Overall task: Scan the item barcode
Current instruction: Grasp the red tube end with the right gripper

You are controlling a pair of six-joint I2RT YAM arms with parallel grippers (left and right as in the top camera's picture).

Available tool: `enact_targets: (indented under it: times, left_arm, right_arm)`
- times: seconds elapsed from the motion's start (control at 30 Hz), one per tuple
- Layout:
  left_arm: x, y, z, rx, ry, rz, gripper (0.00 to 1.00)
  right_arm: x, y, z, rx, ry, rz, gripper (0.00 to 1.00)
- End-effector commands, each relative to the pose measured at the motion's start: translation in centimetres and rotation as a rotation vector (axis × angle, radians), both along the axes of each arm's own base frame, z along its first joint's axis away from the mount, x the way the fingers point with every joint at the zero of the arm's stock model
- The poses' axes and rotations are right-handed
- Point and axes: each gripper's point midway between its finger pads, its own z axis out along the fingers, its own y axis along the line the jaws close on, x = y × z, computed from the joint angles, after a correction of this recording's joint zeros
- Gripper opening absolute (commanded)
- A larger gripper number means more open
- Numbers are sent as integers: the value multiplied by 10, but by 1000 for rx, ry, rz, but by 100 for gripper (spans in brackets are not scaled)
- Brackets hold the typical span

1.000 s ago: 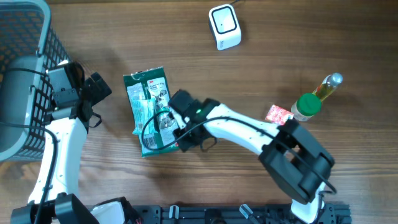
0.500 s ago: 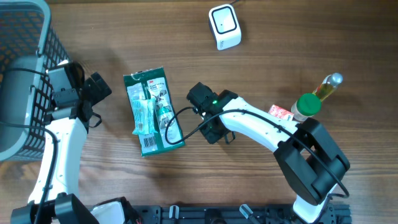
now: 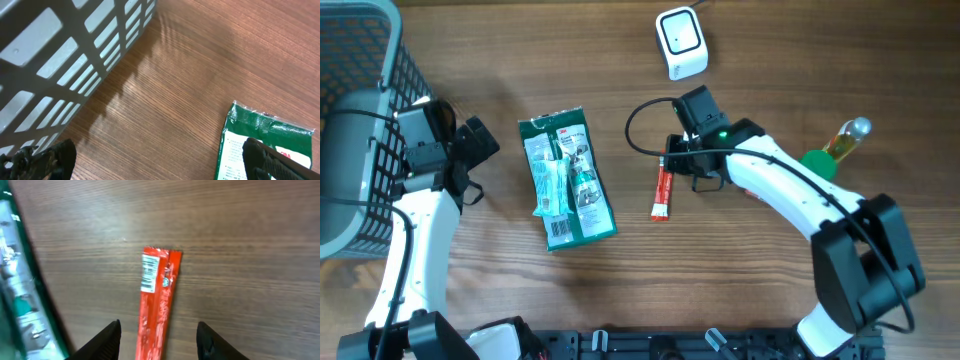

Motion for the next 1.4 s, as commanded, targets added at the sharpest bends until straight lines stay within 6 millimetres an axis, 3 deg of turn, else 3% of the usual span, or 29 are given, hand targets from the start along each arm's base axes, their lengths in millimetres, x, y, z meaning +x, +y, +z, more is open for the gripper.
enact_targets:
  times: [0.0,0.1,0.23,0.27,0.33,0.4,0.43,0.5,0.53,0.63,0.73,0.8,1.07,1.37]
  left_arm:
    - [3,1,8,10,-21,-10,100]
    - [3,1,8,9,-21,-10,100]
    - [3,1,8,9,-21,-10,100]
    - [3,1,8,9,-21,-10,100]
    - [3,1,8,9,-21,-10,100]
    - [3,1,8,9,-21,-10,100]
    - [3,1,8,10,-21,-10,100]
    - [3,1,8,9,-21,-10,100]
    - [3,1,8,9,-21,-10,100]
    - [3,1,8,10,-21,-10,100]
    - [3,1,8,9,-21,-10,100]
    - [3,1,8,10,-21,-10,100]
    - [3,1,8,10,-21,-10,100]
    - [3,1,8,9,-21,-10,100]
  right_arm:
    - [-15,7,-44,7,118,-3,50]
    - [-15,30,-49,122,145,41,50]
    - [-7,76,-22,346,38,280,51]
    - [-6,77,-20,346,15,308,51]
    - [2,75,-14,323,-52,385,51]
    - [7,59,13,293,-75,391,50]
    - [-3,47,32,273,-75,420,50]
    - [-24,27,42,230,-4,402,45]
    - [-34,23,39,220,46,392,45]
    - [-73,19,4,164,195,330,43]
    - [-82,8,-23,-13,165,264,39]
    - [-82,10,-33,-85,112,226,35]
    - [-83,13,-47,-67,74,179,34]
    - [-77,14,-52,-77,41,180,29]
